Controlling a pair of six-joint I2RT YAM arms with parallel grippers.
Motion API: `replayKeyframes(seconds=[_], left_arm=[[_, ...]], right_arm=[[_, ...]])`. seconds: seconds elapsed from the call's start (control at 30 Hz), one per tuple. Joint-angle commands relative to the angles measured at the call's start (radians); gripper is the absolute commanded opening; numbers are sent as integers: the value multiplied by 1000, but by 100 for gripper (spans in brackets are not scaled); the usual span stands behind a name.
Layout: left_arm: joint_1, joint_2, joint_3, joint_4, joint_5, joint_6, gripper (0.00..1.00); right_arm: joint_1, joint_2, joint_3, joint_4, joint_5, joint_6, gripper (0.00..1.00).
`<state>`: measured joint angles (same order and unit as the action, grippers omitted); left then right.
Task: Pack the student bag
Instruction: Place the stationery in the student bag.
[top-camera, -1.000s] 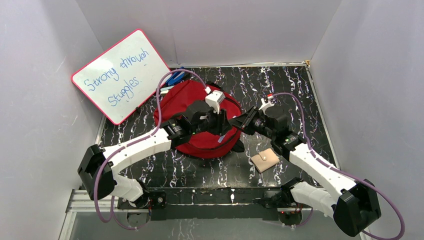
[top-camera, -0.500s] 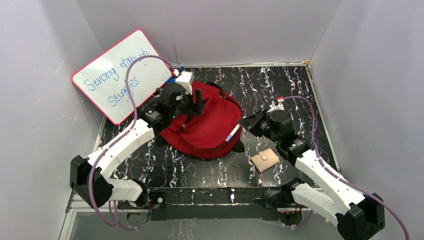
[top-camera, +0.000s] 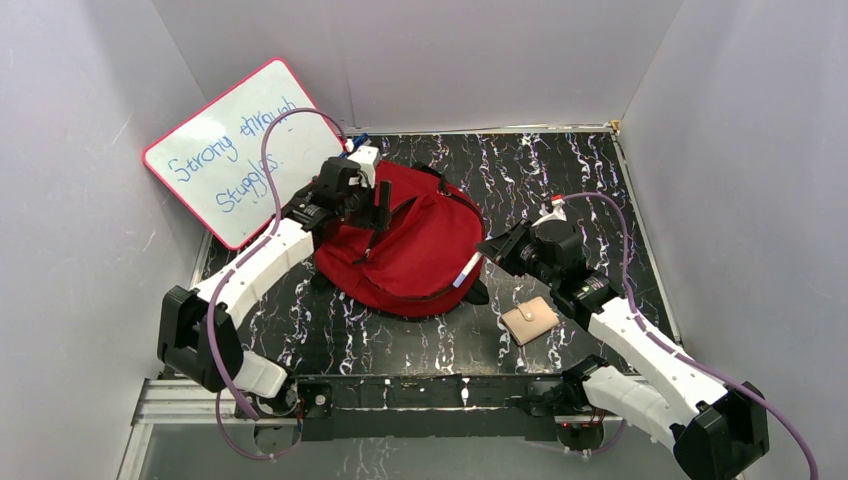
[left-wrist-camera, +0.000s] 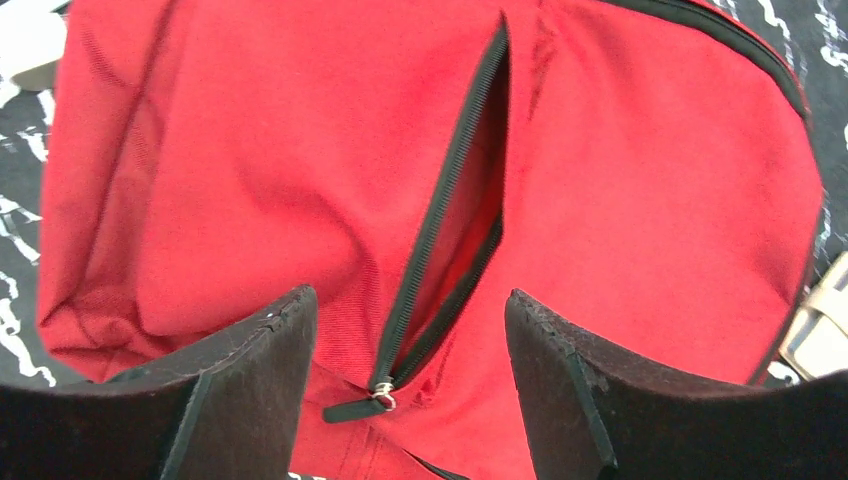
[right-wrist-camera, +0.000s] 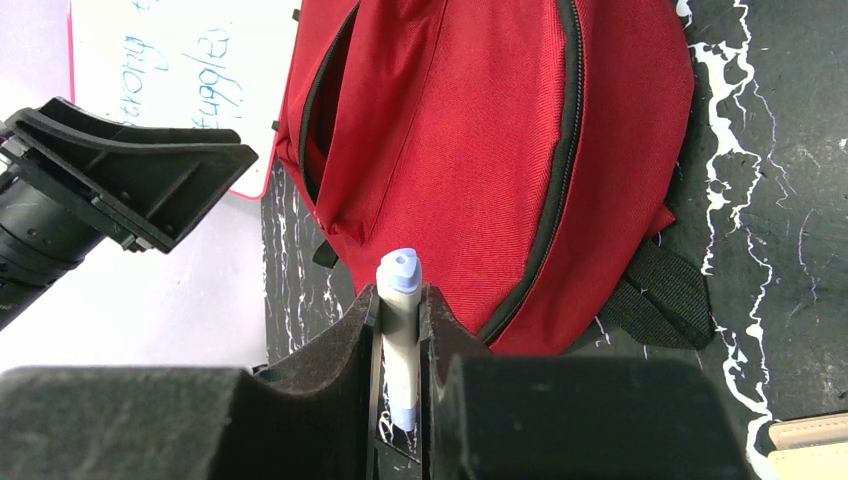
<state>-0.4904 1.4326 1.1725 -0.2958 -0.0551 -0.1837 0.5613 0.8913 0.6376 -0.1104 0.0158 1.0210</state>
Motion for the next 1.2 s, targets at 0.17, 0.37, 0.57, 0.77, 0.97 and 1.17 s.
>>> replayKeyframes(seconds=[0.17, 0.37, 0.57, 0.77, 0.97, 1.17], left_arm=[[0, 41, -1, 1, 6, 105, 67], [0, 90, 4, 1, -6, 117, 66], [0, 128, 10, 0, -7, 124, 57], [-1, 135, 9, -2, -67, 138, 23], [0, 136, 2, 0, -89, 135, 1], [0, 130, 7, 0, -81, 122, 0]], right_arm=[[0, 4, -7, 36, -8, -9, 0], [-1, 17, -8, 47, -10, -6, 0], [-1, 18, -9, 49, -10, -3, 0], [0, 38, -5, 80, -30, -2, 0], [0, 147, 46, 170, -60, 37, 0], [6, 366, 143, 350, -145, 96, 0]])
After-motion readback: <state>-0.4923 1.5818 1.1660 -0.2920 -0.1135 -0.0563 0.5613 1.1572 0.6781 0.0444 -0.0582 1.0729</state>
